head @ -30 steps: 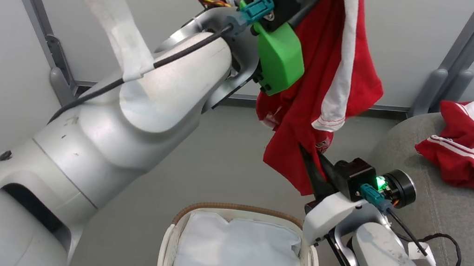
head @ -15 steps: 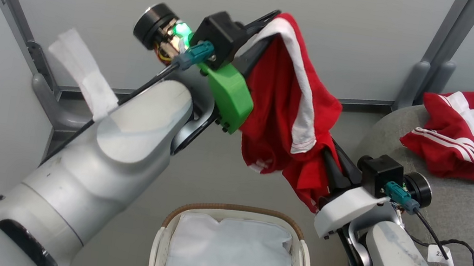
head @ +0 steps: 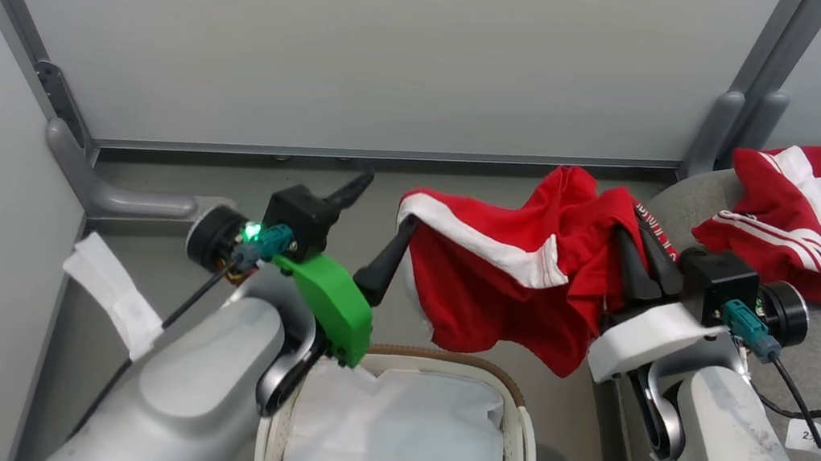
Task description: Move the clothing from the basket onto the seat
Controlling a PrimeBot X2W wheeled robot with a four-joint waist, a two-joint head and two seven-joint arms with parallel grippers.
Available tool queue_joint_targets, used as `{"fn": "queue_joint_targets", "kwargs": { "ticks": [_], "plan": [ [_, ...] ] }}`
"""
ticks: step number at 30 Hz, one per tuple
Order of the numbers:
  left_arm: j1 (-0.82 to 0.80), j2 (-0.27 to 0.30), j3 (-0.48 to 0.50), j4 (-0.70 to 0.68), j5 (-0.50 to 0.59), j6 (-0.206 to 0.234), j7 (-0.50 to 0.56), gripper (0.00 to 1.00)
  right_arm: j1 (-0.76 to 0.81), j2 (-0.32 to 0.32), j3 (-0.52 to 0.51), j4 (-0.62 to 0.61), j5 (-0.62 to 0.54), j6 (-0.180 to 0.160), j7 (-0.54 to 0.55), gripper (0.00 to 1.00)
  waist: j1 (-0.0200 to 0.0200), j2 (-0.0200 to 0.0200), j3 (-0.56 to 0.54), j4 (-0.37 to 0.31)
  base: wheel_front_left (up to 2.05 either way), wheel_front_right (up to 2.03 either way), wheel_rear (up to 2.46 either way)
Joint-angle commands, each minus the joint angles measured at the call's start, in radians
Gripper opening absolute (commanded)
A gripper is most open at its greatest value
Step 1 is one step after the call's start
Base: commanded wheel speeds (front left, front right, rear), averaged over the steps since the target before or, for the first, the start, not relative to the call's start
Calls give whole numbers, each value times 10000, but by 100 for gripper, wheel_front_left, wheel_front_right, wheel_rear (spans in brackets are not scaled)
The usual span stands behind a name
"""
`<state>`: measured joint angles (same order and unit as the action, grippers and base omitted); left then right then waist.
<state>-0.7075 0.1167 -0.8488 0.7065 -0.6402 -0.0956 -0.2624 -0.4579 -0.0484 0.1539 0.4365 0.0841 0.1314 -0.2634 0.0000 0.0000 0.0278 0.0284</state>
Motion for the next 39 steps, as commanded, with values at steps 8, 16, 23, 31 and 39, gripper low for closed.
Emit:
{"fn": "queue_joint_targets", "kwargs": {
  "ticks": [8,16,23,31,39],
  "plan": [
    [2074,-239,1037,-879,643,-40,-32,100,352,-38,-771,-541,-394,-14,-19,0,0,0,102,-112,0,0,0],
    [3239,-447,1749,-1251,1268,-176,-33,100,459,-38,-1464,-937,-728,-14,-19,0,0,0,210,-277,0,0,0],
    [3602,-550,2263,-1392,1770,-236,-34,100,605,-37,-1839,-1085,-906,-14,-19,0,0,0,275,-502,0,0,0],
    [3775,-628,2600,-1526,2130,-284,-33,100,477,-38,-2034,-1191,-983,-14,-19,0,0,0,391,-978,0,0,0],
    [3760,-650,2722,-1797,2259,-345,-33,100,348,-37,-2219,-1508,-1179,-14,-19,0,0,0,623,-1949,0,0,0]
  ]
}}
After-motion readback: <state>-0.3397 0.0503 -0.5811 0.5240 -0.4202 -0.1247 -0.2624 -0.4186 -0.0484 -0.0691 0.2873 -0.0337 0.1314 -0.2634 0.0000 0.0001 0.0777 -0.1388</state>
